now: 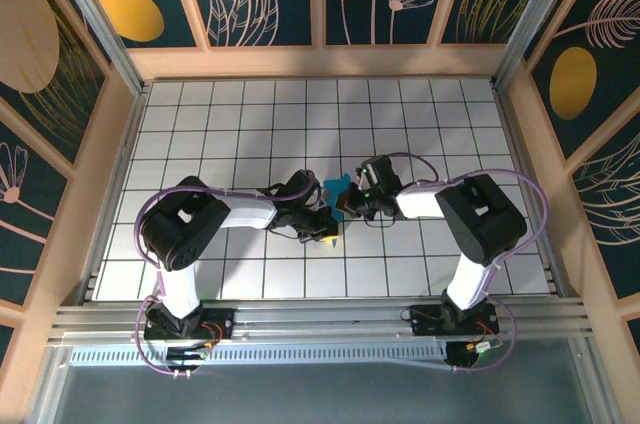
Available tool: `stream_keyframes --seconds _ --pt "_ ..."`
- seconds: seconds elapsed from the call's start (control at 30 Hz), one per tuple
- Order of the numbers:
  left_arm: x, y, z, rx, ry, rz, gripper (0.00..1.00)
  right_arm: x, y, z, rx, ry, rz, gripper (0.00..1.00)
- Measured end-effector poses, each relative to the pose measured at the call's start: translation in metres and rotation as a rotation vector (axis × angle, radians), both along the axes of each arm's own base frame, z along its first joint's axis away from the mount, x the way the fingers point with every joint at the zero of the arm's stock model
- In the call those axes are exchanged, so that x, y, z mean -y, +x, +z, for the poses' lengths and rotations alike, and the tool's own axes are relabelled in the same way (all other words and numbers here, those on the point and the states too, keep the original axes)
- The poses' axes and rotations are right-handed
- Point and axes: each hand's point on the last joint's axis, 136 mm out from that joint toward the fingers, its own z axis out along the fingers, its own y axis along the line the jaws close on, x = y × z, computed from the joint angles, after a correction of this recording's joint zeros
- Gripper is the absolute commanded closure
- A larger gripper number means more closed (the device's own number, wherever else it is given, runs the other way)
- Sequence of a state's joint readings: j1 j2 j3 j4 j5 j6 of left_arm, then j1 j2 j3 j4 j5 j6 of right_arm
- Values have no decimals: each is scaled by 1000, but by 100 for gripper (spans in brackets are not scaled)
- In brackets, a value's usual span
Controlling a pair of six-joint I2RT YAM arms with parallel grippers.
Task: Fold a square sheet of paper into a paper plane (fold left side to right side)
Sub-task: Fold the wing for the fifth time at the center of the table.
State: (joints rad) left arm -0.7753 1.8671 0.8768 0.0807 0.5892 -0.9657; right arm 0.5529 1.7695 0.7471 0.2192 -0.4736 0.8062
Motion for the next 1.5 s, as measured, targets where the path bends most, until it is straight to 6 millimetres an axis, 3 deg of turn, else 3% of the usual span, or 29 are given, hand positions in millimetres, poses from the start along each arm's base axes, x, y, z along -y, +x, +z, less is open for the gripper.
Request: stream_keyframes --seconds 0.43,0.87,1.37,1.5 --pt "0 0 0 3 2 -1 100 15 37 1 34 -4 -21 100" --pt "-1 9 0 37 6 22 100 19 57 0 17 15 3 100" --pt "-1 10 0 40 6 24 100 35 106 3 62 18 -57 100" --pt "-1 10 0 40 6 25 100 45 127 4 91 3 -92 100"
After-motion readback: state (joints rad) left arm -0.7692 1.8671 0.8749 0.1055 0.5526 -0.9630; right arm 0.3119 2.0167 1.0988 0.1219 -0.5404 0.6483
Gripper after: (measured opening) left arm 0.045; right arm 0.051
